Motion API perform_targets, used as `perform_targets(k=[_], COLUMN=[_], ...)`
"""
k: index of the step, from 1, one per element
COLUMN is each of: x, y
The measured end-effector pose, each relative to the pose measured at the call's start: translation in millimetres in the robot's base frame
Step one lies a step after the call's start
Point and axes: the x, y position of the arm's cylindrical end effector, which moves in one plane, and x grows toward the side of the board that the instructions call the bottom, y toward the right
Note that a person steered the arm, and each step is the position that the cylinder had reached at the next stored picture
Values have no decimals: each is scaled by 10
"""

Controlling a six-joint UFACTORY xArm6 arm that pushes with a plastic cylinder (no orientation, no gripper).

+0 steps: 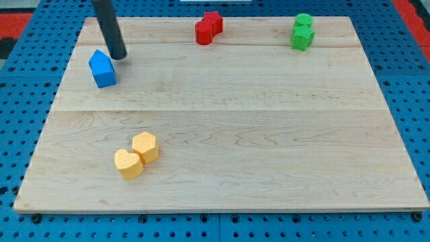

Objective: Slide yellow heart along with yellow hexagon slightly right

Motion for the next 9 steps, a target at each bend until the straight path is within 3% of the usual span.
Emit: perform_targets(k=[1,2,3,4,6,7,9], x=[301,1220,1813,2006,2063,2414,2245], y=[800,1010,355,451,-443,-300,440])
